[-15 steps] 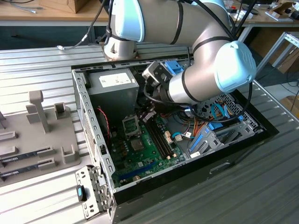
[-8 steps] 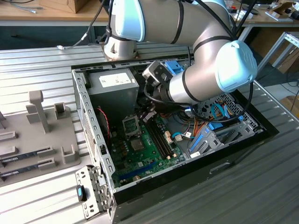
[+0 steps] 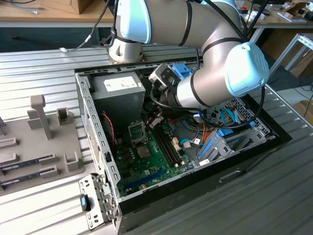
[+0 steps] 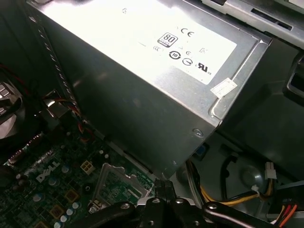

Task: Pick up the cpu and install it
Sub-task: 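Close the cpu cover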

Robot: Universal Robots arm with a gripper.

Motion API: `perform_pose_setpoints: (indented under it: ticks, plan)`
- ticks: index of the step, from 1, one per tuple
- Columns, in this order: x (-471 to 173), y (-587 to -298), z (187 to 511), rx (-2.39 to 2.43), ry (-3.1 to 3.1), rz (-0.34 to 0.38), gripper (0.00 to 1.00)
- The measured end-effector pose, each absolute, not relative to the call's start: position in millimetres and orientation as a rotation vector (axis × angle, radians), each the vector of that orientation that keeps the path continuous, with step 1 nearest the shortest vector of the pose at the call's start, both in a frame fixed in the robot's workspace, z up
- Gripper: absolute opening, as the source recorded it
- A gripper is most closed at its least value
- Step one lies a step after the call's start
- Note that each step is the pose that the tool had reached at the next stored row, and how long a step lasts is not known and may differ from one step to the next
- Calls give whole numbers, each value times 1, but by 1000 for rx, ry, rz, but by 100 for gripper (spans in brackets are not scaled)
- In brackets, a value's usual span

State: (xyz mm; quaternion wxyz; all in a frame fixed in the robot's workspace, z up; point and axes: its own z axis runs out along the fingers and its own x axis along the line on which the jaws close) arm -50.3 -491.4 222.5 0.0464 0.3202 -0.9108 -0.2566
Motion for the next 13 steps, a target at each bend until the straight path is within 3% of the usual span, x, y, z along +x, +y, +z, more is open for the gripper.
perform_pose_setpoints:
  ticks: [13]
  plan:
    - [-54,-504,225,982,-2783,-794,11]
